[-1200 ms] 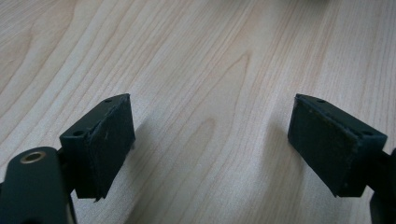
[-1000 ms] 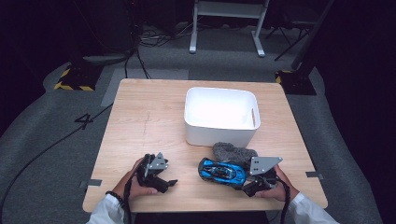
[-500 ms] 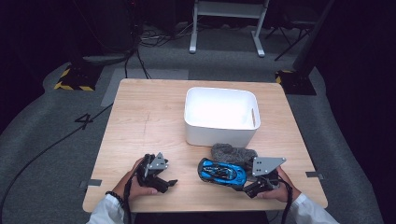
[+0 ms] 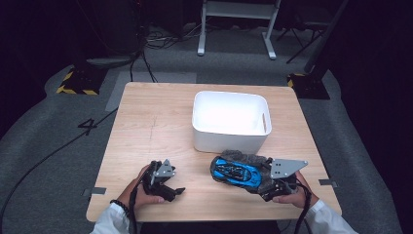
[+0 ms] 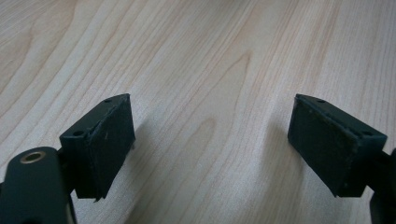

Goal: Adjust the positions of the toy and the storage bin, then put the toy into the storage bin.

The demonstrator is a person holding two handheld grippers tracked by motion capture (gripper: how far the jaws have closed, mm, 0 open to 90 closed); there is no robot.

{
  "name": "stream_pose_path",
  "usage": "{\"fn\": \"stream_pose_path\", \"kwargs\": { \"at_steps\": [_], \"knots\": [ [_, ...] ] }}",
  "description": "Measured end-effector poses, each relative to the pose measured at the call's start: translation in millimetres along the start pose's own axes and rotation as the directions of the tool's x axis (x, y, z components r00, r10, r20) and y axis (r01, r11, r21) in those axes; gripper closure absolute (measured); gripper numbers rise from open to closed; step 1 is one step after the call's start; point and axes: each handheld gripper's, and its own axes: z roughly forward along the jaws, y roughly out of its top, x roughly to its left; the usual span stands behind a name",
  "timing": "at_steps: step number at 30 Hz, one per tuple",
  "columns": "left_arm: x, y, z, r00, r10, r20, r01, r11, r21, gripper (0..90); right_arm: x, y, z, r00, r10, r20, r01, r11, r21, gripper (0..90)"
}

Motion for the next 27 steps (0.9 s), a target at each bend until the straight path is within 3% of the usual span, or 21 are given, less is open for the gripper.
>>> {"fn": "stream_pose_path", "kwargs": {
  "at_steps": [27],
  "knots": [
    [0.4,-0.1,-0.2,1.0,-0.001,-0.001,0.001,1.0,0.001,15.1,-13.8,20.3,-12.4,0.9986,-0.007,0.052,0.011,0.997,-0.077,26.3]
  ]
}}
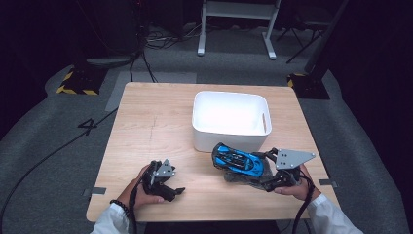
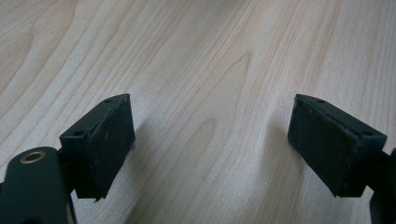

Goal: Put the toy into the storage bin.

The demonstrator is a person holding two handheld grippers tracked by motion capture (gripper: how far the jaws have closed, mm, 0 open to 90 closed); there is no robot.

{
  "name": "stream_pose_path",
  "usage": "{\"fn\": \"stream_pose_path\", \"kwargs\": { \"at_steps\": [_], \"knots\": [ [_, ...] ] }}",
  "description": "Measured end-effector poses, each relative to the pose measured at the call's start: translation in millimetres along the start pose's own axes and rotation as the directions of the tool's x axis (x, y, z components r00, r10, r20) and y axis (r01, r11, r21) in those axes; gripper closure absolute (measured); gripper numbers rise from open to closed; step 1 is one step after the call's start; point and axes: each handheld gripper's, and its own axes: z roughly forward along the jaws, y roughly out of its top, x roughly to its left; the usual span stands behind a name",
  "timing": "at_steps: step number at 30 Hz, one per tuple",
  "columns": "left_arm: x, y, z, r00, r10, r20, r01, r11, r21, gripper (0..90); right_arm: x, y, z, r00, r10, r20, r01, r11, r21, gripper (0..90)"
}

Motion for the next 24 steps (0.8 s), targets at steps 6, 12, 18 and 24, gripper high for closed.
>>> {"fn": "stream_pose_path", "kwargs": {
  "at_steps": [6,12,18,24],
  "knots": [
    [-0.3,0.1,0.1,1.0,-0.002,-0.003,0.002,1.0,0.0,15.1,-6.4,1.5,-6.1,0.9999,0.002,0.017,-0.002,1.0,-0.02,26.3],
    [-0.7,0.0,0.0,1.0,-0.005,-0.008,0.005,1.0,0.001,15.1,-12.6,6.7,-15.4,0.9989,0.002,0.046,0.0,0.999,-0.041,26.3],
    [-0.8,0.1,0.0,0.9999,-0.007,-0.009,0.007,1.0,0.001,15.2,-21.7,15.6,-22.8,0.9974,-0.007,0.072,0.011,0.999,-0.052,26.3],
    [-0.9,0.1,0.0,0.9999,-0.008,-0.011,0.008,1.0,0.001,15.2,-32.5,30.2,-30.1,0.9952,-0.018,0.097,0.023,0.998,-0.057,26.3]
  ]
}}
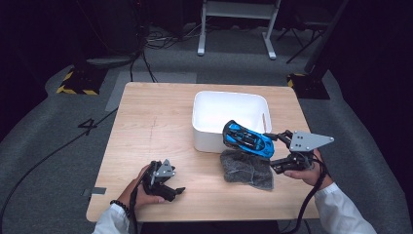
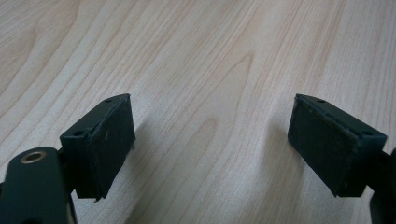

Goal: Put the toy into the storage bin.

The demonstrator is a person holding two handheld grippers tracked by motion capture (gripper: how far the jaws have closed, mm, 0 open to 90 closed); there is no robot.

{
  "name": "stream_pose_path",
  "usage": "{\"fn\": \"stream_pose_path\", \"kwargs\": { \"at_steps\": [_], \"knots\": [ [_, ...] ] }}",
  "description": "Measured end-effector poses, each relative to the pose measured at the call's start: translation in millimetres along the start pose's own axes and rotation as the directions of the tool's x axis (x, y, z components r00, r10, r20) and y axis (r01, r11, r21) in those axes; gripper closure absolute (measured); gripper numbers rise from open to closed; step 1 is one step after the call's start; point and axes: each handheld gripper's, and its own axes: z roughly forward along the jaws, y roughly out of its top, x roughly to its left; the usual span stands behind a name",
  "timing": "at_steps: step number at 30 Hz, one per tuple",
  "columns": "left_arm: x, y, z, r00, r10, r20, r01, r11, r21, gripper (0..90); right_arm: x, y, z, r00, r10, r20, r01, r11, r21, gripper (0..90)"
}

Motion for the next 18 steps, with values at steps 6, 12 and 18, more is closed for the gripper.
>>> {"fn": "stream_pose_path", "kwargs": {
  "at_steps": [6,12,18],
  "knots": [
    [0.0,0.0,0.0,1.0,0.0,-0.001,0.0,1.0,0.0,15.2,-18.0,6.2,-1.1,0.9996,0.019,0.019,-0.019,1.0,-0.006,26.3],
    [-0.1,0.0,0.0,1.0,-0.001,-0.001,0.001,1.0,0.0,15.2,-38.9,5.5,1.2,0.9973,0.061,0.041,-0.061,0.998,-0.007,26.3],
    [-0.4,-0.2,-0.1,1.0,-0.004,-0.003,0.004,1.0,0.0,15.2,-53.8,7.5,8.8,0.9953,0.076,0.061,-0.077,0.997,0.019,26.3]
  ]
}}
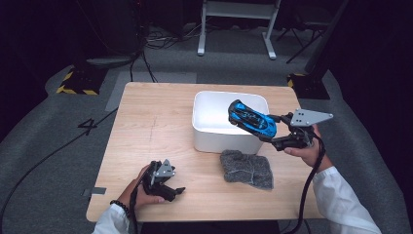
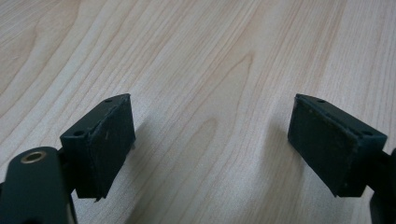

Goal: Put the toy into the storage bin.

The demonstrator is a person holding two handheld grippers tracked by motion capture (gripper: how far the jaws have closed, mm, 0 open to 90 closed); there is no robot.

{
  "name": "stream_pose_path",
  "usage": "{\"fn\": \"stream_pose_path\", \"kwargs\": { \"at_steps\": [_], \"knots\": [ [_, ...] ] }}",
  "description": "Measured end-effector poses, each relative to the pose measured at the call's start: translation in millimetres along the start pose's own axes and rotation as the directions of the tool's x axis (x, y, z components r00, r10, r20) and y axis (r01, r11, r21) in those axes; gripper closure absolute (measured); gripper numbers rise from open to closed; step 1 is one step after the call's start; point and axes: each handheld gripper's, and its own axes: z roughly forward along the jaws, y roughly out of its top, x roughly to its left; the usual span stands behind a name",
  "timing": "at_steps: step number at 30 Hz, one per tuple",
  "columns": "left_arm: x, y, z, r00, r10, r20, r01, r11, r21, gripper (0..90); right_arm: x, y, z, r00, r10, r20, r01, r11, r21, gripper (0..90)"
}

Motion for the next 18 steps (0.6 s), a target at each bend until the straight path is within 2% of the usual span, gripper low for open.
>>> {"fn": "stream_pose_path", "kwargs": {
  "at_steps": [8,14,18],
  "knots": [
    [-0.1,-0.2,-0.3,1.0,-0.001,-0.003,0.001,1.0,0.0,15.2,-12.3,13.2,14.7,0.9999,-0.014,-0.009,0.015,0.999,0.034,26.3],
    [0.0,-0.3,-0.4,1.0,-0.002,-0.002,0.002,1.0,-0.001,15.2,-21.9,19.6,29.3,0.9991,-0.014,-0.041,0.016,0.999,0.042,26.3],
    [0.0,-0.5,-0.4,1.0,-0.002,-0.002,0.002,1.0,-0.001,15.3,-28.3,21.2,37.1,0.9988,-0.013,-0.046,0.016,0.998,0.061,26.3]
  ]
}}
